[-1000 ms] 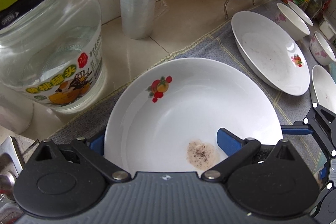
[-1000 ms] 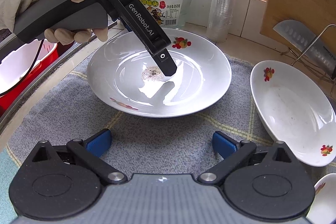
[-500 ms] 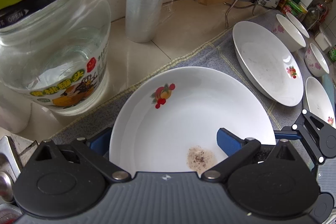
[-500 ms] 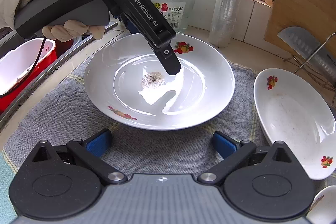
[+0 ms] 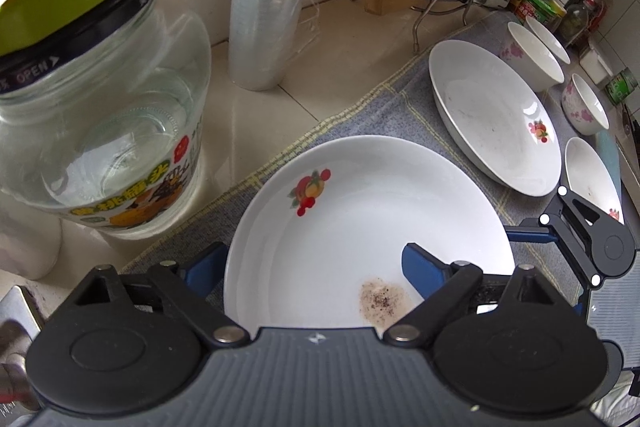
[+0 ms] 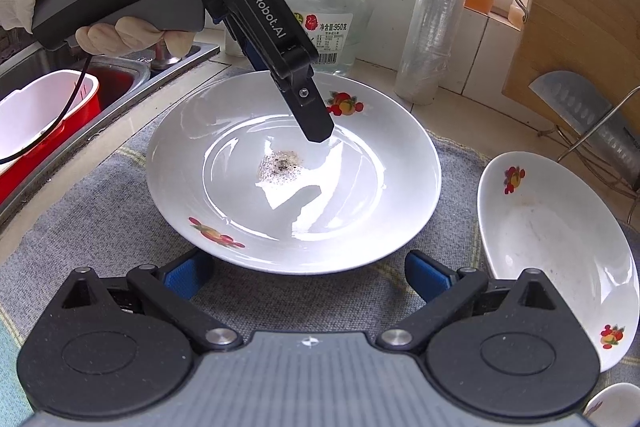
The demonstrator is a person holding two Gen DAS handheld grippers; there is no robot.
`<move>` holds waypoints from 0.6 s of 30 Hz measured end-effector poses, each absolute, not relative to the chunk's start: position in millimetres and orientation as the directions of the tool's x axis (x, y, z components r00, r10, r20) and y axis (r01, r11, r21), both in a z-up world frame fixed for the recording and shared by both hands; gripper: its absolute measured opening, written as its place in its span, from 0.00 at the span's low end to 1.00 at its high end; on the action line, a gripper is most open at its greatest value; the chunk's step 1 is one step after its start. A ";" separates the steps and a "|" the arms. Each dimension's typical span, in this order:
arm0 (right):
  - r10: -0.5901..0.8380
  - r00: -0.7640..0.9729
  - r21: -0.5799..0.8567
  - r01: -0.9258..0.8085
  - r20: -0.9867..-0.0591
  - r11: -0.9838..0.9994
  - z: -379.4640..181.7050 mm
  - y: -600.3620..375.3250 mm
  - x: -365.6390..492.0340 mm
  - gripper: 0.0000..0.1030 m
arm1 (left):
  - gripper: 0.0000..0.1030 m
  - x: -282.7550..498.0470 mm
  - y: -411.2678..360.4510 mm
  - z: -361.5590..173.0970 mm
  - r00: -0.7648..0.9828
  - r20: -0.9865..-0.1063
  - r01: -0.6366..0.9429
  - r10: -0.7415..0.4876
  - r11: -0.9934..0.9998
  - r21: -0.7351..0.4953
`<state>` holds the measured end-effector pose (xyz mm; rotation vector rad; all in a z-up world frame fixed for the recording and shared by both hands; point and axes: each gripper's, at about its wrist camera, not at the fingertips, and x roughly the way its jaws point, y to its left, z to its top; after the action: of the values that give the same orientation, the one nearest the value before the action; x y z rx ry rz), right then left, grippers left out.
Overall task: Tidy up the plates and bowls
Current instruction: 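Close the left tool on the stained plate's rim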
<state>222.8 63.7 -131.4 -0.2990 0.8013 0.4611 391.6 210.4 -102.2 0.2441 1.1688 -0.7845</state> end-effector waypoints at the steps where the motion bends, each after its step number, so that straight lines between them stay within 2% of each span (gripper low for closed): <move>1: 0.282 0.607 -0.087 -0.505 -0.743 0.859 -131.5 64.1 222.8 1.00 | 0.90 392.1 209.8 -102.1 0.158 -0.892 0.671 -0.424 0.709 -0.218; 4: 0.290 0.608 -0.082 -0.508 -0.739 0.857 -132.2 63.6 224.3 1.00 | 0.89 394.3 208.8 -104.2 0.124 -0.899 0.684 -0.420 0.693 -0.229; 7: 0.297 0.609 -0.079 -0.513 -0.735 0.855 -132.8 62.4 225.9 1.00 | 0.84 394.5 207.6 -105.0 0.100 -0.906 0.697 -0.412 0.679 -0.231; 18: 0.321 0.614 -0.078 -0.533 -0.722 0.843 -134.5 63.6 228.5 1.00 | 0.81 400.1 207.4 -104.8 0.066 -0.911 0.709 -0.407 0.661 -0.244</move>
<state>228.5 63.6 -134.5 -0.2992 0.7649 0.5004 400.1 207.4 -104.8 0.2976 1.2428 -0.8603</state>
